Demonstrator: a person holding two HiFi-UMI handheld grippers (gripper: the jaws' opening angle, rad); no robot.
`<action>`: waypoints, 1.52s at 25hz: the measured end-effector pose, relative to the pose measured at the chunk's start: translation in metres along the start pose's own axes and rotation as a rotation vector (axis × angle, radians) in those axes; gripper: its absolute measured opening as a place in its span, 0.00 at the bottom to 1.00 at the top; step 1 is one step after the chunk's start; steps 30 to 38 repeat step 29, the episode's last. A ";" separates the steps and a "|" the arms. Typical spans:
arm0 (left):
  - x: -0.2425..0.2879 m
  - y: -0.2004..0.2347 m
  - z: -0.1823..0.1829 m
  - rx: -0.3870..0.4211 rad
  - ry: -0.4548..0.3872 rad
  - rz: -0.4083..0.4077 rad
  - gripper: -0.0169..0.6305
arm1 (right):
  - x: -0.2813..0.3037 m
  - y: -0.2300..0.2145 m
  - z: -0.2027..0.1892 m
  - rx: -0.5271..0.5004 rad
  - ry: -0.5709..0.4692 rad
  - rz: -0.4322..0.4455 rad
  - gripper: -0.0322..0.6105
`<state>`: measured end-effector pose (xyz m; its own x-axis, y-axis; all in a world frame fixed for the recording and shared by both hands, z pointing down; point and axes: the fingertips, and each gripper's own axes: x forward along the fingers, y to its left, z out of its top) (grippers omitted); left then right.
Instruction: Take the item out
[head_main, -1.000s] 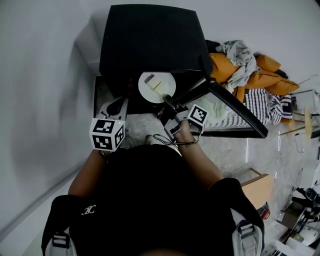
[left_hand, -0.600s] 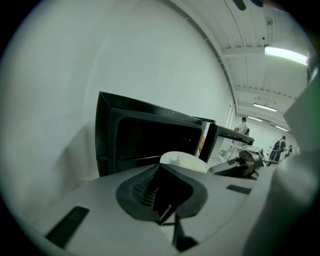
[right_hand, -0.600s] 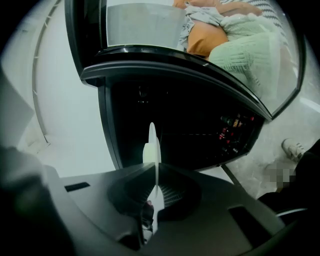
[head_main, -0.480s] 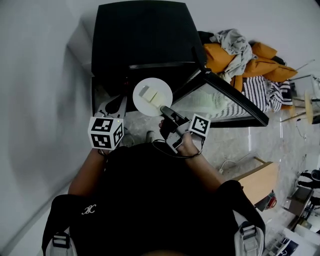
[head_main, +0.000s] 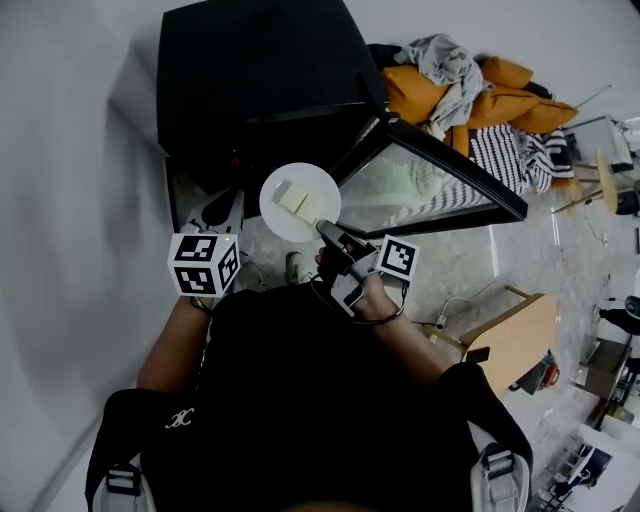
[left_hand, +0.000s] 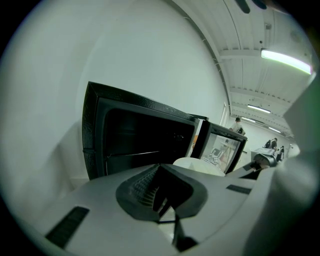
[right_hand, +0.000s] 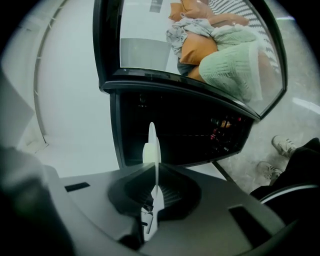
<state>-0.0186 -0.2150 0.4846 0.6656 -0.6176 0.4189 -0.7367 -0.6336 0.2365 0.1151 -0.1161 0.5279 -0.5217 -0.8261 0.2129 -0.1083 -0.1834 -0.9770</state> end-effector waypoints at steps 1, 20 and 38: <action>-0.001 -0.002 0.000 0.001 0.000 -0.003 0.04 | -0.002 0.000 -0.001 -0.003 -0.002 0.000 0.08; -0.011 0.006 -0.007 -0.028 -0.006 0.027 0.04 | -0.003 0.006 -0.008 -0.014 0.008 0.008 0.08; -0.020 0.011 -0.007 -0.036 -0.018 0.048 0.04 | -0.003 0.008 -0.011 -0.011 0.023 0.013 0.08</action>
